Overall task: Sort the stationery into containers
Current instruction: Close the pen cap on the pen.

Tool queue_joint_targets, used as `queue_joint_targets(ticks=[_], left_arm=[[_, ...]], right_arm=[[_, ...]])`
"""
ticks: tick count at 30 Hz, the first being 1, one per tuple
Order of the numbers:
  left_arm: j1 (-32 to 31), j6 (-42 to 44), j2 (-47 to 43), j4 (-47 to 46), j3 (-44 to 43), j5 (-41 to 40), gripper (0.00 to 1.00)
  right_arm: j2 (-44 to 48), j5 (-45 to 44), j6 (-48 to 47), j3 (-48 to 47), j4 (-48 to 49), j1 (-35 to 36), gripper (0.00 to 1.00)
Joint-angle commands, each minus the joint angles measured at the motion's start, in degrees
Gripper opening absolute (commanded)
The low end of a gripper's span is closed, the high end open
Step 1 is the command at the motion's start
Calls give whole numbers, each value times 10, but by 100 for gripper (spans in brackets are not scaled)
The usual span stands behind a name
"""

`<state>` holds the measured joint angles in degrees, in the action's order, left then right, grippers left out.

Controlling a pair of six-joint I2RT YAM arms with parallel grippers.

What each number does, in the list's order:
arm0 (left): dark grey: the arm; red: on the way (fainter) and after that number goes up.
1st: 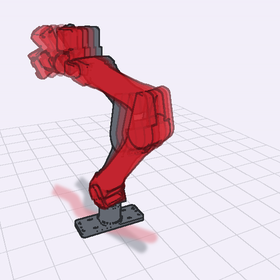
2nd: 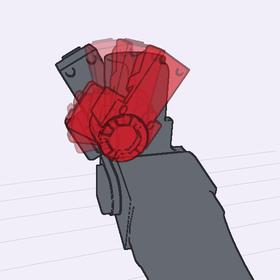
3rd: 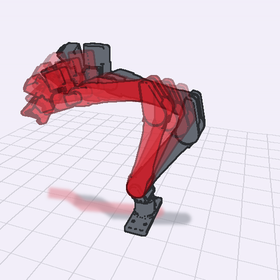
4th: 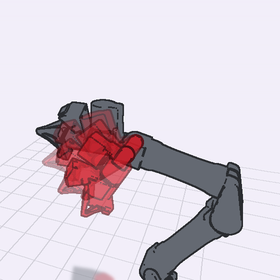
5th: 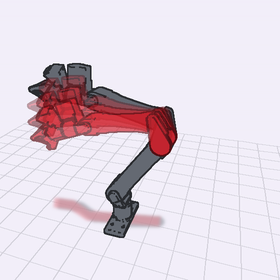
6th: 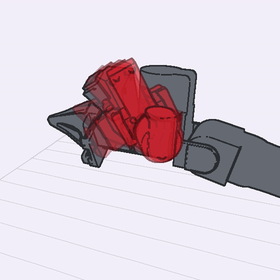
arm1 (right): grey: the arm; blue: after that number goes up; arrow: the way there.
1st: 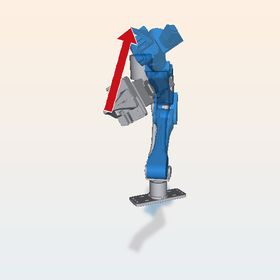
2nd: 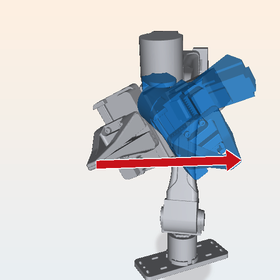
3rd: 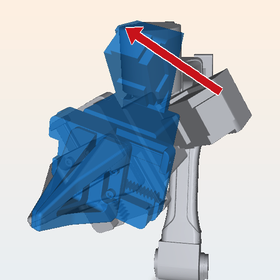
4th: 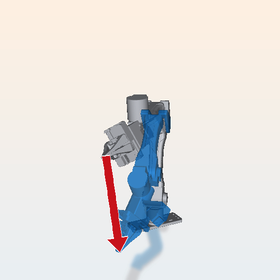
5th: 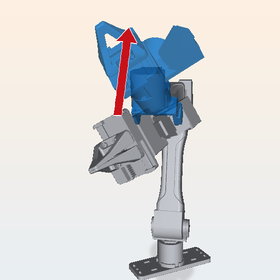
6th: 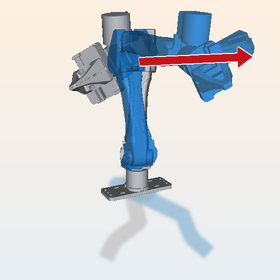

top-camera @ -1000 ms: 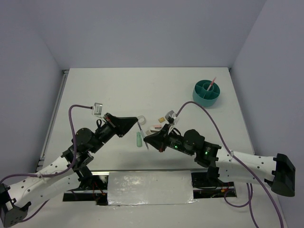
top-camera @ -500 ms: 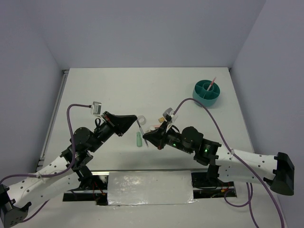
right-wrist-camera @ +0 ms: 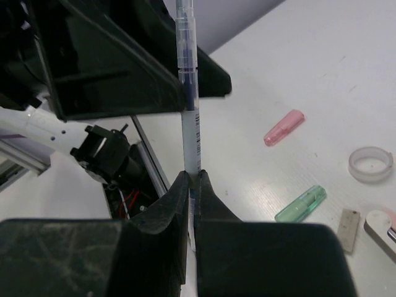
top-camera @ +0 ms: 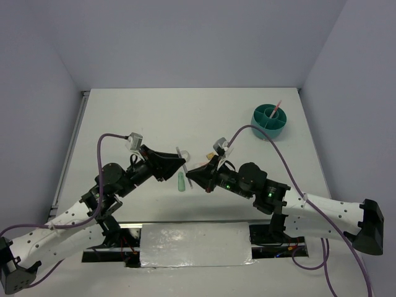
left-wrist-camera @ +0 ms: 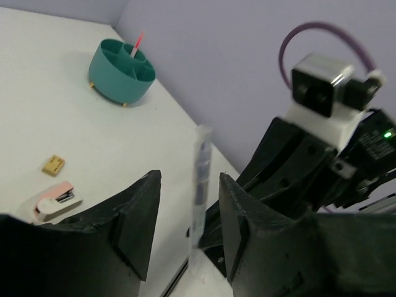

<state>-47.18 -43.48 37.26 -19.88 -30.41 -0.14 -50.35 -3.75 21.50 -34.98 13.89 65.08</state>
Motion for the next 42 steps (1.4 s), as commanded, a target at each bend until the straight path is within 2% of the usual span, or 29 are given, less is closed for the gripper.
queue_joint_targets(ticks=[1, 5, 10, 11, 18, 19, 20, 23, 27, 31, 35, 37, 41, 42], left_arm=[[-3, 14, -9, 10, -23, 23, 55], [-3, 18, -11, 4, -27, 26, 52], [-3, 16, -10, -7, -29, 27, 39], [-3, 17, -10, -9, -30, 30, 29], [-3, 23, 5, -8, -40, 51, 0], [-3, 24, 7, -10, -39, 59, 0], [-3, 24, 7, -13, -38, 63, 0], [-3, 23, 5, -20, -35, 73, 0], [-3, 24, 6, -32, -33, 93, 0], [-3, 29, 6, -32, -33, 104, 0], [-3, 35, 8, -24, -35, 112, 0], [-3, 38, 8, -24, -35, 116, 0], [-4, 40, 14, -22, -37, 127, 0], [-3, 40, 15, -23, -37, 126, 0]], right_arm=[[13, -3, -8, -33, 45, -1, 0], [12, 0, -6, -34, 42, -1, 0], [3, 11, -2, -38, 40, -1, 0], [0, 15, -2, -37, 40, -2, 0], [-8, 31, 7, -33, 54, -2, 0], [-7, 35, 6, -33, 57, -2, 0], [-8, 50, 3, -33, 59, -2, 5], [-17, 62, -1, -43, 52, -4, 34], [-33, 66, -2, -54, 51, -5, 52], [-33, 59, -8, -58, 51, -6, 47], [-27, 50, -20, -66, 40, -6, 47], [-26, 48, -23, -69, 35, -6, 41], [-26, 46, -27, -69, 32, -7, 41], [-29, 48, -28, -70, 31, -7, 31]])
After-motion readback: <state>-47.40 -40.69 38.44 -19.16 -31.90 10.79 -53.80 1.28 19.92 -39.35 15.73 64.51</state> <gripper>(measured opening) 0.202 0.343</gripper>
